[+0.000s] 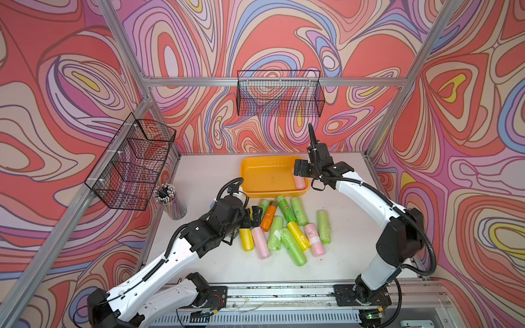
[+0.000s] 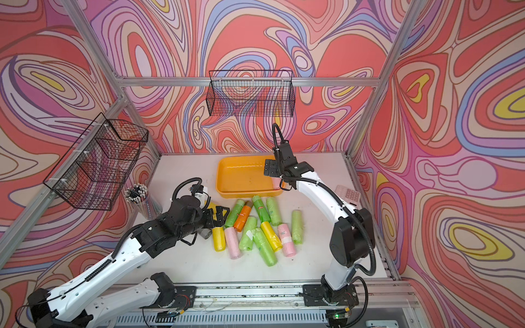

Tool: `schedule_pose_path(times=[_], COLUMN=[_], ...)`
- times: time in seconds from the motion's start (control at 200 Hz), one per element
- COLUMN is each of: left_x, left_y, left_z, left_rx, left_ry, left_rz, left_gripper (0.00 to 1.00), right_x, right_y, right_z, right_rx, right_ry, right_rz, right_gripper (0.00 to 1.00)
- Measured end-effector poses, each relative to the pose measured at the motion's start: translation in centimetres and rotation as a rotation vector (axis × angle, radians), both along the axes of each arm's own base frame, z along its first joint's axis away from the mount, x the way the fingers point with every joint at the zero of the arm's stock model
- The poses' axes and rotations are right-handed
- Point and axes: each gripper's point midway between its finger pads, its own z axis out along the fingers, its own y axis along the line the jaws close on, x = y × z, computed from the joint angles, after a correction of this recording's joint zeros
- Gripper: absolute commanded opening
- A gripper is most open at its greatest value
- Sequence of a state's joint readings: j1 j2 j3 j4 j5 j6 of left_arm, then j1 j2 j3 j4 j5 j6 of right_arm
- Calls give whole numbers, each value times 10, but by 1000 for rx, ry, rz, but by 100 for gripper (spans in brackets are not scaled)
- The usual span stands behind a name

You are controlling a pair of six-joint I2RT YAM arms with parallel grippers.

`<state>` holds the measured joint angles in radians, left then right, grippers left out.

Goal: Put the roll of trash bags into the storage box
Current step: Pick up the roll of trash bags from the center of the board.

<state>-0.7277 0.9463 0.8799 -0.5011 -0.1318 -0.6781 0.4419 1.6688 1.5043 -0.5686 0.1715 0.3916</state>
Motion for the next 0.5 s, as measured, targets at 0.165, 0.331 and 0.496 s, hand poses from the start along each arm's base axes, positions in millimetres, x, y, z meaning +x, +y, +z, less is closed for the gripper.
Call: schedule_pose_path(times=[0.165, 0.331, 0.496], left_x=[1, 2, 4], left_y=[16, 30, 40], left_z=[-6, -11, -13], left_rx=[47, 92, 109], left_ry=[10, 15, 16], left_rz=[71, 136, 199], left_gripper=[100, 100, 100], right_x=[-33, -67, -94], right_y=[-4, -8, -15], right_z=[5, 12, 6], right_rx=[63, 132, 169], right_ry=[-10, -42, -72], right_rz=[39, 80, 103], right_gripper=[98, 98, 98])
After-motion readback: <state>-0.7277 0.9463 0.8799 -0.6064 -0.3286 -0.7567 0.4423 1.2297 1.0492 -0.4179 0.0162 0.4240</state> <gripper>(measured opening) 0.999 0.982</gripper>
